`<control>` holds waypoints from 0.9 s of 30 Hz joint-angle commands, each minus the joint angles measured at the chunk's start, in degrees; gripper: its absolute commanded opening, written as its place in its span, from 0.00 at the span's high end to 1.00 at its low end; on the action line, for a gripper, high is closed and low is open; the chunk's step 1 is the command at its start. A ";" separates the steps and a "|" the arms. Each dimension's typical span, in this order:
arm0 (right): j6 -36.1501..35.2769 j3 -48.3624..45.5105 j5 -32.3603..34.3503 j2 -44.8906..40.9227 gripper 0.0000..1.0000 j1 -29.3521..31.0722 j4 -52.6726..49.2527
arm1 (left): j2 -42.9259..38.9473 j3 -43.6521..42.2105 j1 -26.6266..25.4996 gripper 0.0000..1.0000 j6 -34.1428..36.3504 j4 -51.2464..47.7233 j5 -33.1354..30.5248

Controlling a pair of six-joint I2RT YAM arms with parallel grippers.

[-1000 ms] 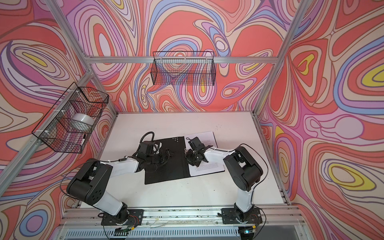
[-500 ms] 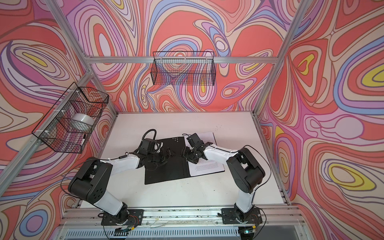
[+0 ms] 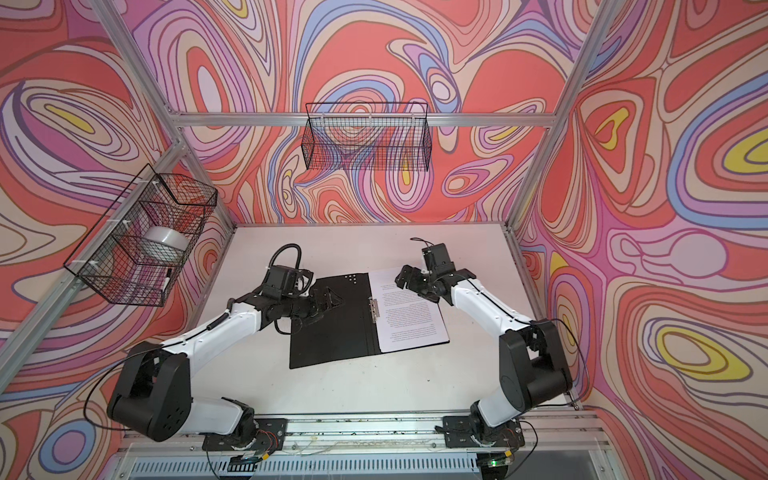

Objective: Put the files into the folder

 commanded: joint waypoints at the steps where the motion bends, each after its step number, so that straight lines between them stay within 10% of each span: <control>1: -2.86 -3.69 -0.90 -1.87 0.02 -4.36 -1.01 | -4.05 -3.07 5.70 0.00 4.66 -8.40 -1.65; 9: 1.64 -13.10 -8.87 -3.12 0.04 -14.74 7.97 | -4.82 -9.38 20.36 0.00 7.74 -9.86 2.47; 27: -1.22 -13.21 -14.49 5.69 0.11 -17.38 8.30 | 5.19 -11.55 19.29 0.00 6.06 -4.97 -2.55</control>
